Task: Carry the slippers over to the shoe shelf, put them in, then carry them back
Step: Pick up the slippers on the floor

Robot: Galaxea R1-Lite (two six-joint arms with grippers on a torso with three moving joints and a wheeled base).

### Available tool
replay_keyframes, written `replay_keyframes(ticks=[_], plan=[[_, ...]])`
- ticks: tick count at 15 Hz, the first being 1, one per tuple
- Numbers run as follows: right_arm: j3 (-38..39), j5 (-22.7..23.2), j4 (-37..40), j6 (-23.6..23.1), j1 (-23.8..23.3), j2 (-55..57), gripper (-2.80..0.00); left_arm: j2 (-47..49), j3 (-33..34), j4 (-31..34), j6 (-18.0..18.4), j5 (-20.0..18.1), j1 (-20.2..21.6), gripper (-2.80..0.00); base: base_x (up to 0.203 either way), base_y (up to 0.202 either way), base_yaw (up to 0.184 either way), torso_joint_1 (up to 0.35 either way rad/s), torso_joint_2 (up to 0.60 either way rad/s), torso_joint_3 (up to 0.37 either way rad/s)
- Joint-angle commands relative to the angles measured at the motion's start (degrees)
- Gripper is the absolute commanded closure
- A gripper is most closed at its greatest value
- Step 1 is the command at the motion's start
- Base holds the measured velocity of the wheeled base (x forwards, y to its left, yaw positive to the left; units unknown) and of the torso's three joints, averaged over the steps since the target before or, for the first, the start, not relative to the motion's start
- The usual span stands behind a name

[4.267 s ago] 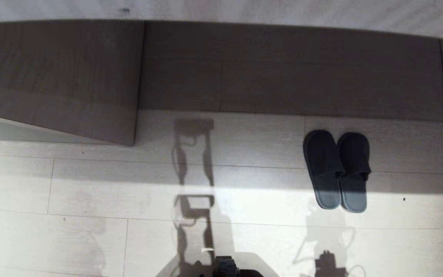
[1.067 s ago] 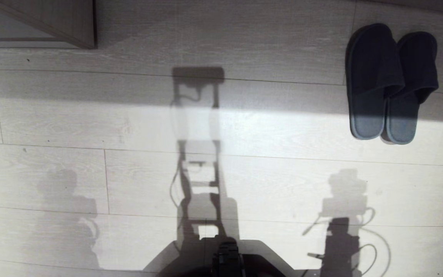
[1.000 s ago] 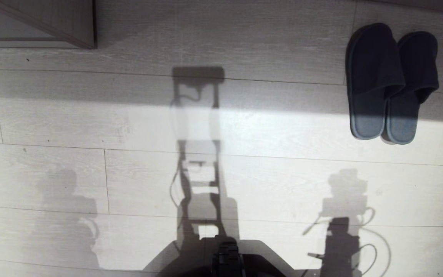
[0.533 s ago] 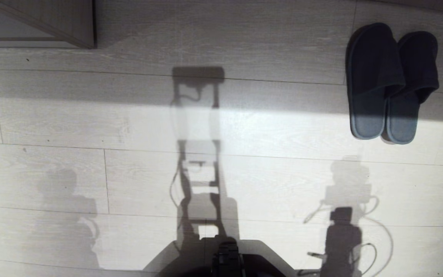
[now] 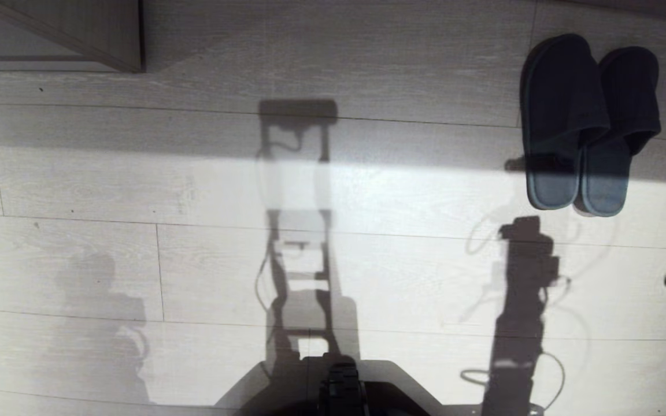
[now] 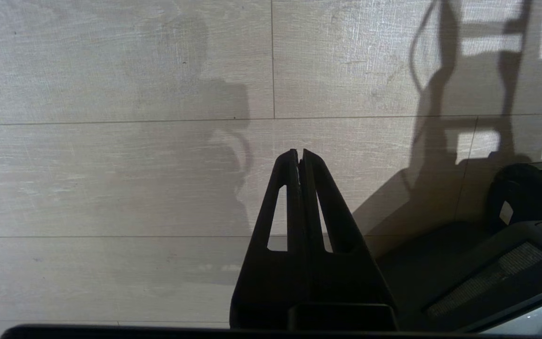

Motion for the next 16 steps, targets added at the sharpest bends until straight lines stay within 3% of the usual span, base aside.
replay_keyframes(ticks=[1, 4, 6, 9, 16], plan=[[-3.1, -0.6, -9.8, -0.3, -0.3, 19.3, -2.8, 0.0, 0.0, 0.0, 0.1, 0.0, 0.0, 0.0, 0.0, 0.0, 0.0, 0.0, 0.0, 0.0], [-5.2, -1.2, -28.7, 0.1, -0.7, 31.7, -2.8, 0.0, 0.0, 0.0, 0.4, -0.1, 0.0, 0.0, 0.0, 0.0, 0.0, 0.0, 0.0, 0.0], [-7.1, -1.0, -34.9, 1.0, -1.5, 35.7, -2.8, 0.0, 0.0, 0.0, 0.4, -0.1, 0.0, 0.0, 0.0, 0.0, 0.0, 0.0, 0.0, 0.0], [-8.5, 1.9, -39.4, 7.2, -3.1, 37.0, -2.8, 0.0, 0.0, 0.0, 0.3, -0.1, 0.0, 0.0, 0.0, 0.0, 0.0, 0.0, 0.0, 0.0], [-15.0, 3.6, -45.8, 5.9, -4.9, 41.5, -2.8, 0.0, 0.0, 0.1, -0.3, 0.1, 0.0, 0.0, 0.0, 0.0, 0.0, 0.0, 0.0, 0.0]])
